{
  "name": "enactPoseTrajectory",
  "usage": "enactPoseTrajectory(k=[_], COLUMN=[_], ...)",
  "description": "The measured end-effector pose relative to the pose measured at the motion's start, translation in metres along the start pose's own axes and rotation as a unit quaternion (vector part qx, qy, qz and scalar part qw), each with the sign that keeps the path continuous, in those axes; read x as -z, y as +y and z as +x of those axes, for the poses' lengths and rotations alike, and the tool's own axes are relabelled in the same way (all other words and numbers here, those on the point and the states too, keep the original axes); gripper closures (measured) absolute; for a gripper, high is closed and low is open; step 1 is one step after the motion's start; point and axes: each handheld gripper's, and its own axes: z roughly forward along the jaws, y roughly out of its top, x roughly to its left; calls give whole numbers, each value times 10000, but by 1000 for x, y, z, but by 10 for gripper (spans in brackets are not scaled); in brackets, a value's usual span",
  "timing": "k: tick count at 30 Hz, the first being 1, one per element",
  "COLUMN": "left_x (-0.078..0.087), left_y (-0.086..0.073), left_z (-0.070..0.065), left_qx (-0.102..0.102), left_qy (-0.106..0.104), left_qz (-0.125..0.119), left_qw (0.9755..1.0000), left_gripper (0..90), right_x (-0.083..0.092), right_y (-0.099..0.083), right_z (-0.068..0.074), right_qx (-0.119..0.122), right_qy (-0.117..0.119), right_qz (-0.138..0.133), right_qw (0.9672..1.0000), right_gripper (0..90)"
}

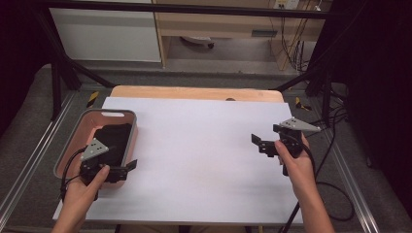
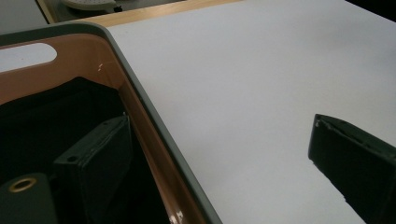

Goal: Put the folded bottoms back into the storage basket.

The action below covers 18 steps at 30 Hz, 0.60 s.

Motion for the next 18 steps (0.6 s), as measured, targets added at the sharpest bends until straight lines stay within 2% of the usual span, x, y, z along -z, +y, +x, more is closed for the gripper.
enactPoseTrajectory(k=[12,18], left_x=[-1,-3], left_y=[-1,-1], left_z=[-1,-4], left_qx=[38,5], left_qy=[11,-24], left_qz=[-19,37], left_qw=[10000,10000], left_gripper=[67,72], right_x=[12,10], right_y=[-39,-58], right_z=[-15,-15], right_qx=[-324,-333], right_qy=[-117,-198], right_qz=[-39,-84], right_qw=[9994,9992], right_gripper=[67,72])
